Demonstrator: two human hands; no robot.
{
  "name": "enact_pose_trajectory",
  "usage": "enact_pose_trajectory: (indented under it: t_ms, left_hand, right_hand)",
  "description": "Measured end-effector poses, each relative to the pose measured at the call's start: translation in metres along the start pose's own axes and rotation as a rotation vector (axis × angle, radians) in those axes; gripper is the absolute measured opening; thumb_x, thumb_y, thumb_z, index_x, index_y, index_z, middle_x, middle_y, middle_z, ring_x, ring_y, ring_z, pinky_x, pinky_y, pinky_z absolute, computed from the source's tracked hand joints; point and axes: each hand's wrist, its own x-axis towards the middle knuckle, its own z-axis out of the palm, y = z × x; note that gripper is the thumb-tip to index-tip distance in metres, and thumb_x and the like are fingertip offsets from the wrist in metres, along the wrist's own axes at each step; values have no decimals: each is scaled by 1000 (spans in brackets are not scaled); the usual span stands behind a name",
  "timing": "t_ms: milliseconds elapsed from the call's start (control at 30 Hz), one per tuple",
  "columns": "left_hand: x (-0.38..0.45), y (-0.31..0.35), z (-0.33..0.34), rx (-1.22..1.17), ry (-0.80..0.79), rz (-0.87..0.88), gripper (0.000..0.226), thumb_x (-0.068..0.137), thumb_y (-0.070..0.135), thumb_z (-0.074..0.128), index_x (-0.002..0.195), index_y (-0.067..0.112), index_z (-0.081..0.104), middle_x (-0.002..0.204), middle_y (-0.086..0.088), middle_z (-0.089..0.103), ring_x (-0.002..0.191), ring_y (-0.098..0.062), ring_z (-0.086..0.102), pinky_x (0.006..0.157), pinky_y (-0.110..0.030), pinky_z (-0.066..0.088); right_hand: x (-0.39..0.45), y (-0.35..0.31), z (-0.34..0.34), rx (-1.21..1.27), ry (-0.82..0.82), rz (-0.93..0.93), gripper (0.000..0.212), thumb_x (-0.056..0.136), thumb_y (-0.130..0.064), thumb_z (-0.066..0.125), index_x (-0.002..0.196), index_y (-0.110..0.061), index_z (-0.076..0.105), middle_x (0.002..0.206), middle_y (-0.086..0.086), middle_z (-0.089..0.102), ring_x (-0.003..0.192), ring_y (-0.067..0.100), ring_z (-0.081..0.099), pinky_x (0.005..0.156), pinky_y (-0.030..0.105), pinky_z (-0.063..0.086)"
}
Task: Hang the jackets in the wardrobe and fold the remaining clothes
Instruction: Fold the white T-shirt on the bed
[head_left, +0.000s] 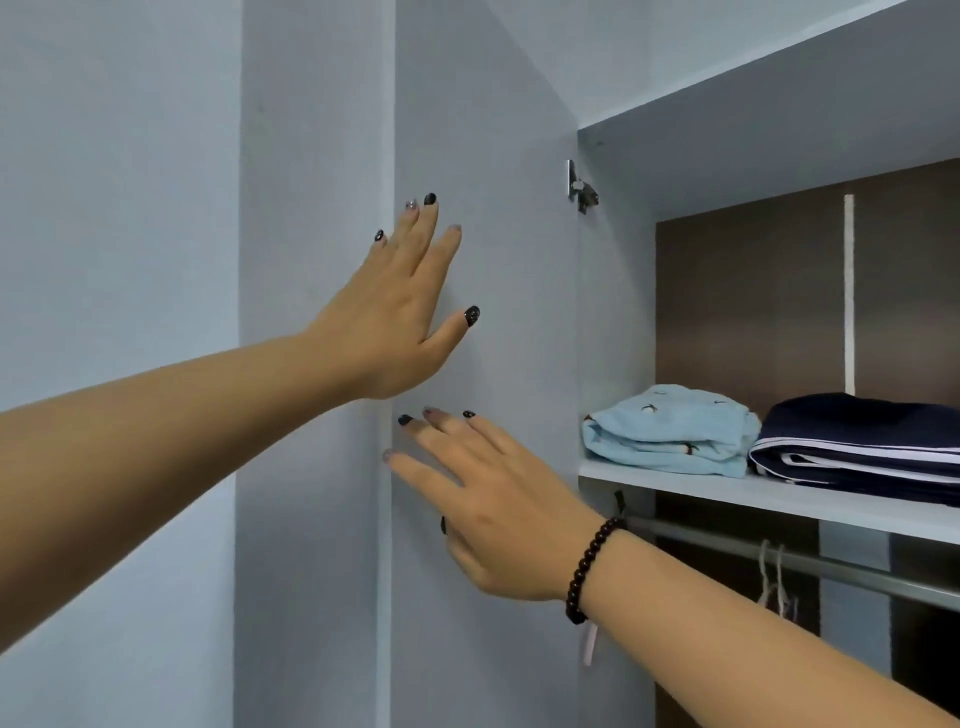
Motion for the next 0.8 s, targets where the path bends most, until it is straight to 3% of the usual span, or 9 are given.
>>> enact_pose_trajectory:
  t_ms: [100, 300, 500, 567, 667, 733, 800]
  left_hand:
    - [-10, -13, -7, -18, 3, -63, 75, 99, 50, 32, 155, 15, -3, 161, -4, -18, 147, -13, -19, 119, -29, -4]
    - [-22, -10, -3, -307, -3, -170, 73, 99, 45, 39, 155, 21, -1, 162, 4, -13, 147, -4, -13, 112, -18, -4]
    - [-18, -3, 11, -426, 73, -277, 70, 100, 37, 43, 155, 18, 6, 163, 0, -8, 148, -9, -4, 109, -17, 1]
    - [-19, 2, 16, -458, 145, -306, 66, 100, 33, 46, 155, 18, 12, 164, 0, 1, 149, -13, 7, 113, -18, 6]
    - [-18, 7, 16, -533, 278, -333, 60, 97, 22, 53, 150, 19, 26, 159, 2, 24, 142, -20, 33, 116, -34, 30]
    - [-18, 10, 16, -576, 359, -325, 58, 95, 15, 56, 148, 18, 32, 153, 5, 37, 133, -14, 44, 105, -18, 41]
    - [-20, 18, 15, -624, 412, -305, 56, 94, 11, 58, 145, 18, 36, 147, 7, 44, 125, -9, 50, 91, -2, 40]
  right_hand:
    - [14, -6, 8, -116, -18, -68, 79, 79, -20, 60, 150, -15, 24, 155, 18, 22, 145, 35, 14, 118, 50, 16]
    - [23, -7, 25, -195, 53, -133, 50, 73, -19, 59, 123, -16, 59, 148, 17, 40, 142, 36, 26, 115, 50, 24]
    - [24, 2, 39, -270, 81, -165, 62, 71, -13, 60, 131, -22, 53, 150, 12, 38, 143, 34, 26, 112, 58, 25]
    - [23, 5, 41, -296, 106, -178, 62, 72, -11, 61, 132, -22, 53, 150, 11, 38, 143, 34, 26, 112, 57, 26]
    - [15, 7, 44, -304, 163, -182, 58, 75, -7, 54, 131, -21, 52, 151, 12, 37, 143, 36, 24, 115, 54, 21]
    - [7, 8, 45, -293, 193, -167, 57, 77, -5, 49, 132, -20, 51, 153, 13, 34, 144, 37, 22, 116, 53, 20]
    - [-4, 11, 45, -272, 215, -157, 56, 81, -4, 44, 134, -19, 50, 154, 13, 31, 144, 38, 20, 117, 51, 19]
